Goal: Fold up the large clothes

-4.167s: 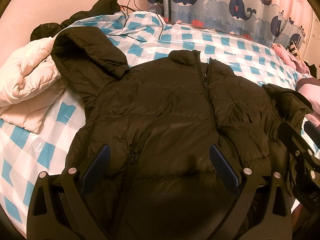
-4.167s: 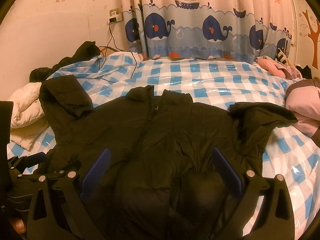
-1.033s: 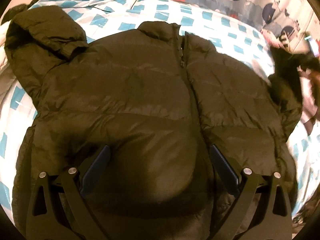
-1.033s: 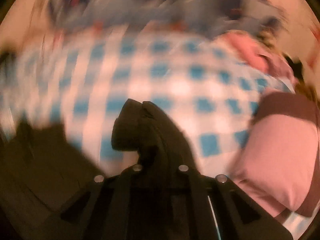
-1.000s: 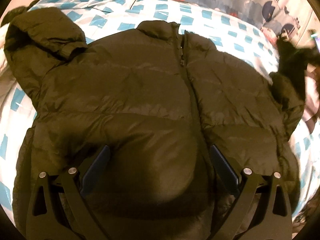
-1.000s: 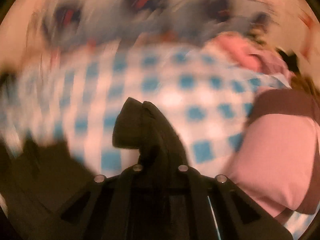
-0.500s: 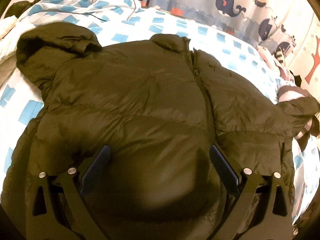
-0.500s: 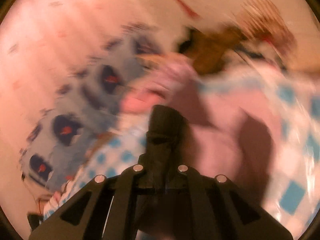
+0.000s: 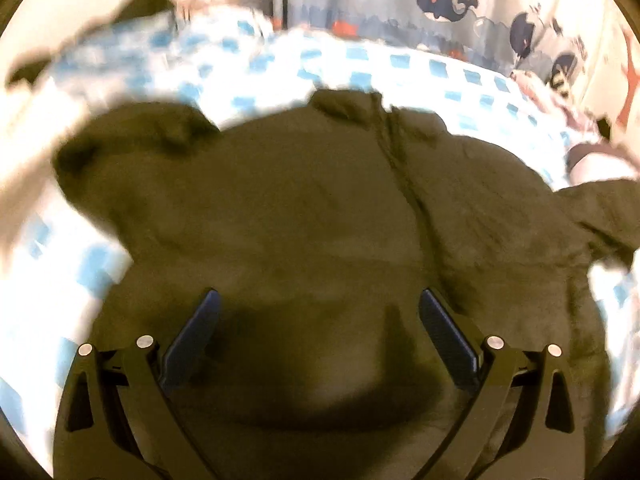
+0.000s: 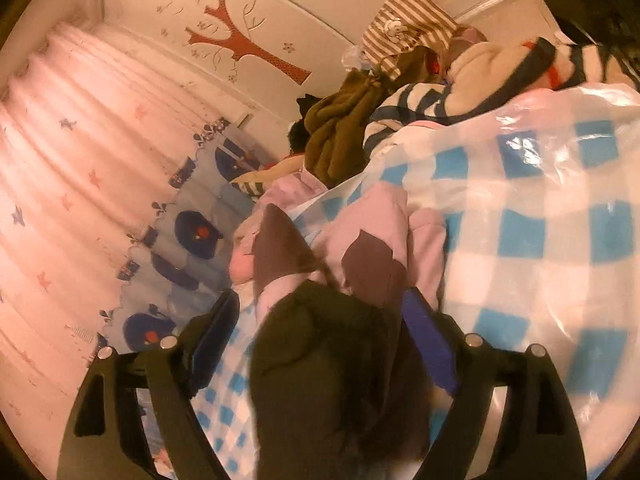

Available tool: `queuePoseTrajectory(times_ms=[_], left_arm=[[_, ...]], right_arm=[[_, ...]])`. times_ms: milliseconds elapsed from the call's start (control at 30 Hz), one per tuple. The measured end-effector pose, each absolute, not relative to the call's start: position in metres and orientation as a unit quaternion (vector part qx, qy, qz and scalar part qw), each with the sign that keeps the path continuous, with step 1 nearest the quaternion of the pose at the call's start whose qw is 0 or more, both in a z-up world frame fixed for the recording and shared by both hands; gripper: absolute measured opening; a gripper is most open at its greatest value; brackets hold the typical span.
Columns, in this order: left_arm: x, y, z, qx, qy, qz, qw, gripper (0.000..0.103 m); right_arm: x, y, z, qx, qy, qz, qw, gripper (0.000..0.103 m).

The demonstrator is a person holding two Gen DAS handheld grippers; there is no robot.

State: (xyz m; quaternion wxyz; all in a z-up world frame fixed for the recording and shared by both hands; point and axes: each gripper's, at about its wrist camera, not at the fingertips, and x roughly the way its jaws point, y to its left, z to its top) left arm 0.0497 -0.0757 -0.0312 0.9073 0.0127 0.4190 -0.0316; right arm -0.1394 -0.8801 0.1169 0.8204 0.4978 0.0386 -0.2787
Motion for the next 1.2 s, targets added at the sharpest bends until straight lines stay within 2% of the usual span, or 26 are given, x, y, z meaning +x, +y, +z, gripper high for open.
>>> queuePoseTrajectory(times_ms=[133, 200, 367, 500, 633, 700, 733, 767, 833, 867, 967, 1100, 1200], left_arm=[[0.074, -0.044, 0.001, 0.14, 0.338, 0.001, 0.931, 0.095], [0.102, -0.023, 0.001, 0.215, 0.33, 0.001, 0.919, 0.095], [0.172, 0.027, -0.013, 0.316, 0.378, -0.009, 0.87, 0.095], [0.204, 0.032, -0.031, 0.356, 0.404, -0.019, 0.843, 0.095], [0.233, 0.035, -0.053, 0.353, 0.444, -0.001, 0.824, 0.095], [0.249, 0.043, -0.058, 0.314, 0.471, 0.01, 0.825, 0.069], [0.255, 0.046, -0.062, 0.294, 0.488, 0.011, 0.822, 0.04], [0.258, 0.047, -0.064, 0.284, 0.494, 0.011, 0.822, 0.023], [0.256, 0.046, -0.06, 0.271, 0.49, 0.008, 0.829, 0.01], [0.254, 0.048, -0.052, 0.255, 0.485, 0.009, 0.837, 0.007], [0.251, 0.063, -0.016, 0.196, 0.466, 0.014, 0.863, 0.005], [0.234, 0.13, 0.065, 0.027, 0.404, 0.021, 0.914, 0.004], [0.212, 0.208, 0.112, -0.114, 0.358, 0.04, 0.926, 0.004]], right_arm=[[-0.158, -0.819, 0.134, 0.485, 0.034, -0.192, 0.852, 0.08], [-0.163, -0.763, 0.128, 0.495, 0.038, -0.126, 0.859, 0.083], [-0.136, -0.598, 0.081, 0.528, 0.073, 0.013, 0.846, 0.085], [-0.075, -0.483, 0.028, 0.572, 0.121, 0.087, 0.807, 0.085], [-0.022, -0.409, 0.005, 0.522, 0.203, 0.152, 0.814, 0.085], [-0.018, -0.389, 0.004, 0.487, 0.22, 0.159, 0.83, 0.085], [-0.016, -0.382, 0.002, 0.485, 0.226, 0.162, 0.829, 0.085], [-0.019, -0.374, -0.003, 0.484, 0.231, 0.165, 0.828, 0.085], [-0.013, -0.37, -0.009, 0.481, 0.242, 0.164, 0.827, 0.085], [-0.014, -0.368, -0.012, 0.481, 0.245, 0.161, 0.826, 0.085], [-0.015, -0.371, -0.021, 0.489, 0.255, 0.153, 0.82, 0.085], [-0.02, -0.373, -0.02, 0.484, 0.25, 0.146, 0.826, 0.085], [-0.019, -0.374, -0.019, 0.481, 0.25, 0.141, 0.828, 0.085]])
